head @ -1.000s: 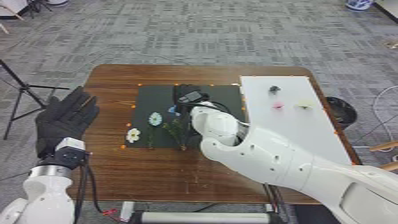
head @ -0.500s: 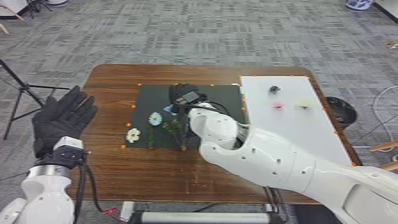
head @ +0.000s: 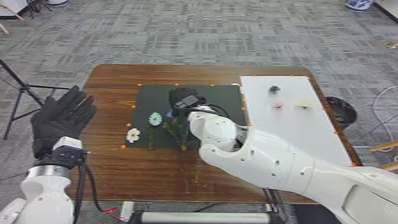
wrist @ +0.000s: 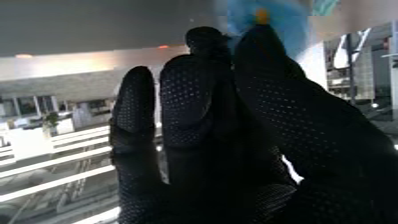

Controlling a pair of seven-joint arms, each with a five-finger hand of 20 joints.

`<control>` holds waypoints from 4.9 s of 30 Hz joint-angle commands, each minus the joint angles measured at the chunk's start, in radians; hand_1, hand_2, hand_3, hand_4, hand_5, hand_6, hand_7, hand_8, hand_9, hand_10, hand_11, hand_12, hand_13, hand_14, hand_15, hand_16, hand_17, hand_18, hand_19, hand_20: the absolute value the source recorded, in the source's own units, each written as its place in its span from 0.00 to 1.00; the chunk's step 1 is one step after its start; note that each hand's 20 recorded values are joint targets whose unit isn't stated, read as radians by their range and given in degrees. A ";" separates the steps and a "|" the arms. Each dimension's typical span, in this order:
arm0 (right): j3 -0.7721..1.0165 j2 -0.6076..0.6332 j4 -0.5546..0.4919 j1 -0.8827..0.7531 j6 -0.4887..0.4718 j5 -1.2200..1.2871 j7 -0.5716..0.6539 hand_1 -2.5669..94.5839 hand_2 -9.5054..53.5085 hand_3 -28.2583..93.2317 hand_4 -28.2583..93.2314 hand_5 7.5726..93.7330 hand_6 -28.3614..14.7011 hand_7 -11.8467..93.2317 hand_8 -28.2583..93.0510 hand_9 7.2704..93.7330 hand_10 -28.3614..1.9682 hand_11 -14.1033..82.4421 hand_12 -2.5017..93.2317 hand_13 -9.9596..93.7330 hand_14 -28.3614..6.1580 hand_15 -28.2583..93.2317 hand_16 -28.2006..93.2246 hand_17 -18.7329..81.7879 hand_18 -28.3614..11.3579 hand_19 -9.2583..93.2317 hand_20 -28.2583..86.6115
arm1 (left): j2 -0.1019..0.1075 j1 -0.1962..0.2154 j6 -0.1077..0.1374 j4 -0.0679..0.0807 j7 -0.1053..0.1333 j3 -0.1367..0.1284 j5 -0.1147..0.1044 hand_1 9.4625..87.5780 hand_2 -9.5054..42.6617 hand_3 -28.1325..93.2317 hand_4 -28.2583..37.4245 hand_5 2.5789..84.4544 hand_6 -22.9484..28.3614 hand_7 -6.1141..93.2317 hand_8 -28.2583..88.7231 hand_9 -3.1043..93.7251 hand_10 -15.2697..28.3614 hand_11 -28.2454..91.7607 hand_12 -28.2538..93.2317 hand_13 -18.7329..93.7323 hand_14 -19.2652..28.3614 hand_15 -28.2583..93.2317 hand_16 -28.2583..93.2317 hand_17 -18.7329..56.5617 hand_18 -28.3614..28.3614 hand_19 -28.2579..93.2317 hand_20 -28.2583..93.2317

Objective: Arrange flowers

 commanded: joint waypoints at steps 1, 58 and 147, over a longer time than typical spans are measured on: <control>0.016 0.010 -0.028 -0.006 -0.025 -0.007 0.001 0.63 0.00 0.82 0.00 0.66 0.64 0.30 0.13 0.68 0.53 0.34 0.24 0.73 0.70 0.71 0.61 0.48 0.18 0.81 0.59 | 0.000 0.017 -0.008 -0.006 0.006 -0.006 -0.006 0.20 0.53 0.83 0.00 0.53 0.64 0.17 0.17 0.39 0.70 0.41 0.31 0.40 0.74 0.47 0.19 0.16 0.78 0.55 0.32; 0.607 0.464 -0.167 -0.369 -0.099 0.051 0.132 0.58 0.00 0.85 0.00 0.43 0.48 0.19 0.16 0.40 0.44 0.23 0.15 0.67 0.62 0.74 0.54 0.46 0.16 0.82 0.54 | 0.001 -0.013 0.077 -0.011 0.022 0.012 -0.028 0.20 0.52 0.83 0.00 0.50 0.63 0.16 0.17 0.29 0.64 0.40 0.30 0.36 0.66 0.42 0.19 0.17 0.76 0.54 0.31; 0.189 0.047 -0.109 -0.167 0.001 -0.022 0.048 0.61 0.00 0.80 0.03 0.70 0.58 0.37 0.25 0.79 0.61 0.31 0.50 0.75 0.58 0.76 0.58 0.52 0.15 0.85 0.58 | 0.038 -0.083 0.042 0.020 -0.018 0.040 -0.027 0.20 0.53 0.83 0.00 0.52 0.64 0.17 0.17 0.35 0.68 0.41 0.30 0.39 0.72 0.46 0.19 0.16 0.78 0.55 0.32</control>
